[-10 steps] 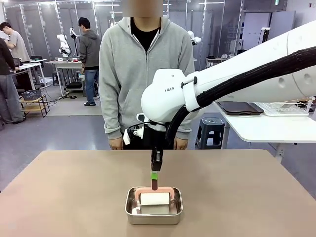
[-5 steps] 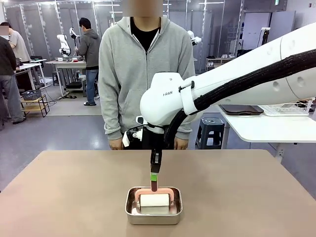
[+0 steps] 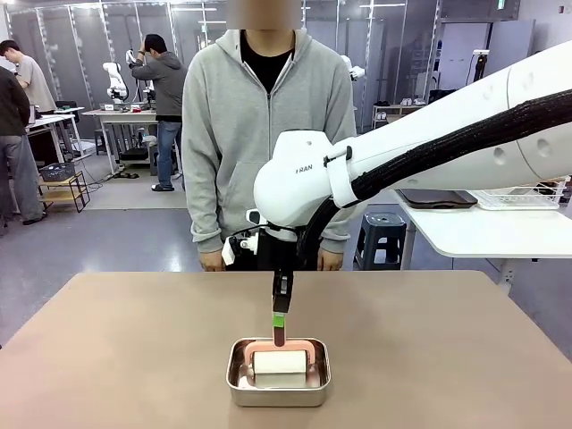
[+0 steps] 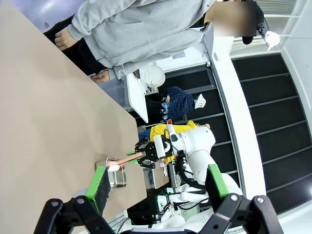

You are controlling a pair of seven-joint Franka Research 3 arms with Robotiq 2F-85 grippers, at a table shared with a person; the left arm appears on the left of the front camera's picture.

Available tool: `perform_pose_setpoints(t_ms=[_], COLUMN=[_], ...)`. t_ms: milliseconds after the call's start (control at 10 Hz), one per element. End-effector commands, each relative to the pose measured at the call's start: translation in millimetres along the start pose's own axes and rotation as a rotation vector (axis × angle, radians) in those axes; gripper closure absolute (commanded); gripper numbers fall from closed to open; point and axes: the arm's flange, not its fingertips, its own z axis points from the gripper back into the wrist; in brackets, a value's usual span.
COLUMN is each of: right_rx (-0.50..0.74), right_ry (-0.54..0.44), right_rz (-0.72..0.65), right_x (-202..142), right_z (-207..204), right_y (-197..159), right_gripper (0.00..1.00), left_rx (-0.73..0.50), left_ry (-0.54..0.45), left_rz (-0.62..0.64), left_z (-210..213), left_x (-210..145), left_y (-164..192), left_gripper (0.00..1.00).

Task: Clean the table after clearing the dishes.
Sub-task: Place the Lint Roller back on top of the Airtight Container.

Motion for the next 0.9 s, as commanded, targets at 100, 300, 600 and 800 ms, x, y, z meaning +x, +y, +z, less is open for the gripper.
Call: perform_pose_setpoints(t_ms=[100, 300, 600, 800], right_rx=[-0.069, -0.087, -0.098, -0.101], right_ry=[-0.006, -0.008, -0.008, -0.009], right_rz=[-0.003, -0.003, -0.002, -0.003], right_x=[-0.1, -1.4, -2.3, -2.6], right_z=[14.5, 21.7, 26.6, 27.9], right_y=[7.1, 8.4, 8.5, 7.8], right_gripper=[0.06, 0.0, 0.0, 0.0], left_rx=[-0.015, -0.015, -0.015, -0.015], left_ry=[-0.001, -0.001, -0.001, -0.001], left_rz=[-0.012, -0.012, -0.012, -0.012], left_z=[1.8, 1.8, 1.8, 1.8], left_x=[1.1, 1.1, 1.1, 1.1], left_y=[-2.5, -2.5, -2.5, -2.5], left_gripper=[0.0, 0.0, 0.0, 0.0])
